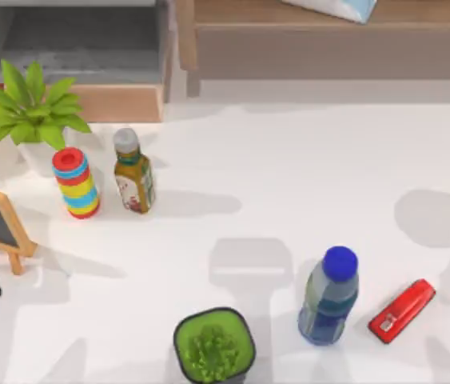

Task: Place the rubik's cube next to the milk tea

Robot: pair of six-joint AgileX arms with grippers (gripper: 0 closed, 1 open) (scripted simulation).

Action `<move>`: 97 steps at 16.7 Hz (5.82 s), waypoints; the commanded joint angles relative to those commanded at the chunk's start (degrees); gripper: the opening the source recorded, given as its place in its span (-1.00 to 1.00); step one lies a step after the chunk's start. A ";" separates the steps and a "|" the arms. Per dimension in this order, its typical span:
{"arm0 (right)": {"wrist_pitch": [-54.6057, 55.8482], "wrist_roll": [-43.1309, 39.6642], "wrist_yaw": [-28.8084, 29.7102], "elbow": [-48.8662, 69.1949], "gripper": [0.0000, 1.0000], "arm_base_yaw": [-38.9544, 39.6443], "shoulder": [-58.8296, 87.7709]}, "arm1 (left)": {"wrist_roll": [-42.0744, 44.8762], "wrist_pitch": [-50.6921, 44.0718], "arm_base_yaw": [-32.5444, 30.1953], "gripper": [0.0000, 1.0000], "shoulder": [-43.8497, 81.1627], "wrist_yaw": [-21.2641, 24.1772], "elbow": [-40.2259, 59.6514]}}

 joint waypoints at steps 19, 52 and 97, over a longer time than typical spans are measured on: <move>42.88 0.63 -14.13 38.67 1.00 -15.44 81.32 | 0.00 0.00 0.00 1.00 0.00 0.00 0.00; 54.67 0.79 -17.37 71.39 0.85 -19.40 125.81 | 0.00 0.00 0.00 1.00 0.00 0.00 0.00; 31.23 -5.32 -10.50 77.95 -1.00 -11.74 115.76 | 0.00 0.00 0.00 1.00 0.00 0.00 0.00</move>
